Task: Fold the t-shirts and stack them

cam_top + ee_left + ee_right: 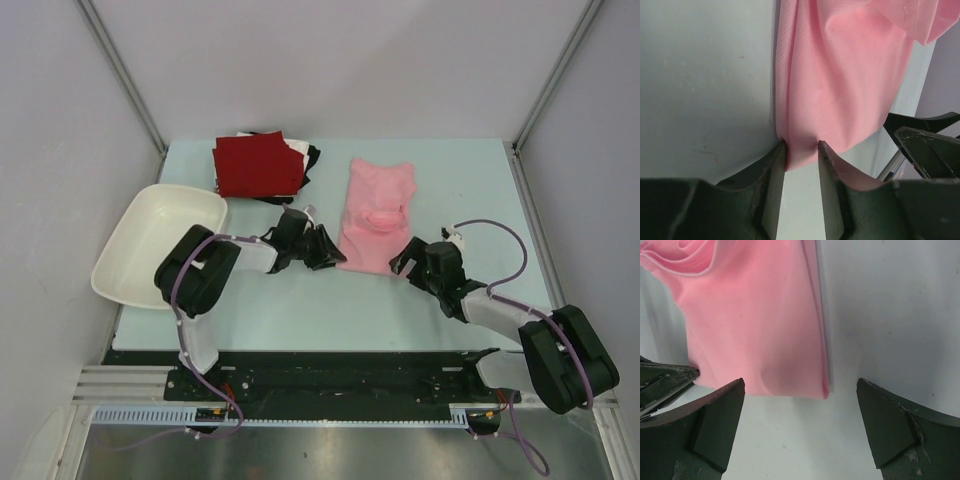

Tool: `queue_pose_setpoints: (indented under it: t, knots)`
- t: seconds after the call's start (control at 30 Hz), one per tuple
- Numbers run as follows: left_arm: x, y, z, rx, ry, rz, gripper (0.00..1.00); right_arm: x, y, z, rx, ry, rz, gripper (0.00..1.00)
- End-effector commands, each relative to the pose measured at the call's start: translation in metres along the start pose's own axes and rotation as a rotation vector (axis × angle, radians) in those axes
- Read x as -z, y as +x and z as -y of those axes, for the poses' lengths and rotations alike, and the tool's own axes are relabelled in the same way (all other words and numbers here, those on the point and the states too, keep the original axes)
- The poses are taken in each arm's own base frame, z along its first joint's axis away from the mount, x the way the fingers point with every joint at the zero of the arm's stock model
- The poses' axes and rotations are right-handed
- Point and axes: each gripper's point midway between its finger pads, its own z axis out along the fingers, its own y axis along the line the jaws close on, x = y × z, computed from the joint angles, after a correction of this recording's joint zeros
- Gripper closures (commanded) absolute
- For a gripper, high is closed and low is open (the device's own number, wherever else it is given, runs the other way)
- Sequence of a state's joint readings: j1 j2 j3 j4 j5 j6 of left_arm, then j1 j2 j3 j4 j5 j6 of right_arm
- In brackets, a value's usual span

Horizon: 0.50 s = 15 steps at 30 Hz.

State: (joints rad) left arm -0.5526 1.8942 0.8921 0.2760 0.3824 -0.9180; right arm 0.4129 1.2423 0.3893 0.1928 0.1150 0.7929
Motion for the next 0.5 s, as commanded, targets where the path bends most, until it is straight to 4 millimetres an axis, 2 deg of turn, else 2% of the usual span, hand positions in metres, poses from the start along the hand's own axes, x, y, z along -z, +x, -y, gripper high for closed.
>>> queue_pose_setpoints:
  t: [0.0, 0.03, 0.1, 0.13, 0.17, 0.27, 0.37, 0.4, 0.43, 0.47]
  knots:
    - [-0.013, 0.038, -0.049, 0.039, -0.143, -0.092, 0.62, -0.004, 0.019, 0.01, -0.012, 0.023, -0.056, 0.01]
    - [-0.014, 0.037, -0.049, 0.042, -0.142, -0.091, 0.65, -0.005, 0.019, 0.01, -0.015, 0.021, -0.056, 0.01]
    - [-0.015, 0.037, -0.049, 0.042, -0.14, -0.087, 0.82, -0.005, 0.019, 0.009, -0.017, 0.012, -0.055, 0.02]
    - [-0.015, 0.038, -0.048, 0.044, -0.14, -0.087, 0.95, -0.006, 0.02, 0.008, -0.022, 0.01, -0.055, 0.02]
    - [-0.014, 0.038, -0.048, 0.044, -0.138, -0.087, 1.0, -0.008, 0.021, 0.009, -0.022, 0.01, -0.059, 0.02]
    - [-0.009, 0.038, -0.044, 0.034, -0.134, -0.078, 1.0, -0.012, 0.027, 0.013, -0.03, 0.022, -0.076, 0.04]
    - [-0.001, 0.038, -0.043, 0.024, -0.133, -0.065, 1.0, -0.013, 0.032, 0.016, -0.05, 0.011, -0.075, 0.24]
    - [0.003, 0.041, -0.041, 0.025, -0.123, -0.069, 1.0, -0.013, 0.035, 0.018, -0.054, 0.013, -0.08, 0.45]
    - [0.005, 0.043, -0.04, 0.028, -0.119, -0.07, 1.0, -0.013, 0.038, 0.02, -0.056, 0.016, -0.086, 0.57]
    - [0.006, 0.044, -0.038, 0.026, -0.108, -0.068, 1.0, -0.013, 0.04, 0.022, -0.066, 0.024, -0.092, 0.74]
